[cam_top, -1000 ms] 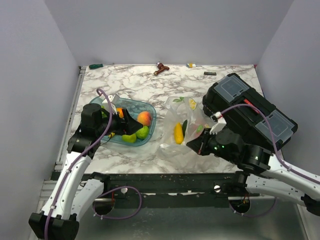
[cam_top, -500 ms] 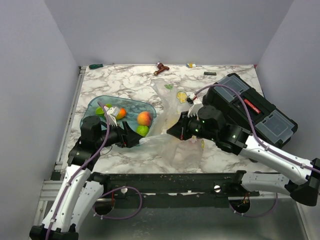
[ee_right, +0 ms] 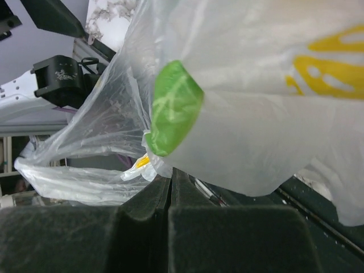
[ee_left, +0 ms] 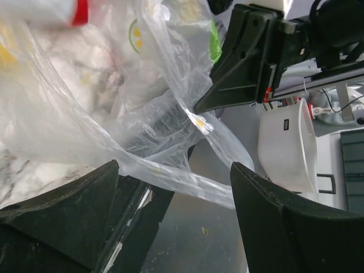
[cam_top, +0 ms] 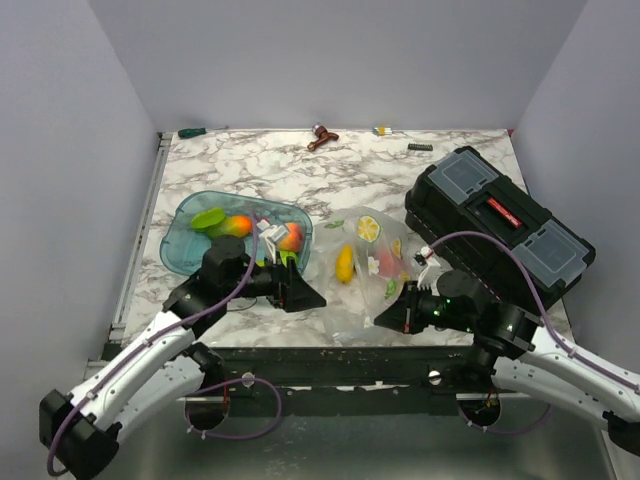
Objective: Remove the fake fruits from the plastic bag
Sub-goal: Adjust the plastic bag at the center of the board.
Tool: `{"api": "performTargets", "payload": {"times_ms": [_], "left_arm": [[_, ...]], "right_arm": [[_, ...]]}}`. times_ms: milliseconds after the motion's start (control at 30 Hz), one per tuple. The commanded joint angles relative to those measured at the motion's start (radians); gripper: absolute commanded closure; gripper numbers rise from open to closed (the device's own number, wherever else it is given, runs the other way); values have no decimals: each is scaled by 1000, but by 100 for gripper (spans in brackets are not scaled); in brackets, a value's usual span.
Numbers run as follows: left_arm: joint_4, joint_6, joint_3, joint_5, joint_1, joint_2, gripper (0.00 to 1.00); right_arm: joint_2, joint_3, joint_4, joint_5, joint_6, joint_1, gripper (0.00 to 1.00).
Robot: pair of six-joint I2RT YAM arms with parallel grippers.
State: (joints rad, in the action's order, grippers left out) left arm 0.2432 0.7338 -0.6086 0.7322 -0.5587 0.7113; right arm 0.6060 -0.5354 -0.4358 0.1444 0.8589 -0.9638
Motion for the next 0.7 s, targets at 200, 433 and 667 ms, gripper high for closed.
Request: {"api": "performTargets", "payload": {"times_ms": [200, 433, 667], "left_arm": [[-206, 87, -34, -367, -281, 237, 30], [-239, 37, -55, -649, -442, 306, 40], [-169, -13, -147, -862, -497, 387, 47]], "right_arm": [[-58, -3, -177, -66, 41, -2, 99], [-65, -57, -167, -139, 48, -2, 99], [-47, -57, -136, -151, 40, -2, 99]]}}
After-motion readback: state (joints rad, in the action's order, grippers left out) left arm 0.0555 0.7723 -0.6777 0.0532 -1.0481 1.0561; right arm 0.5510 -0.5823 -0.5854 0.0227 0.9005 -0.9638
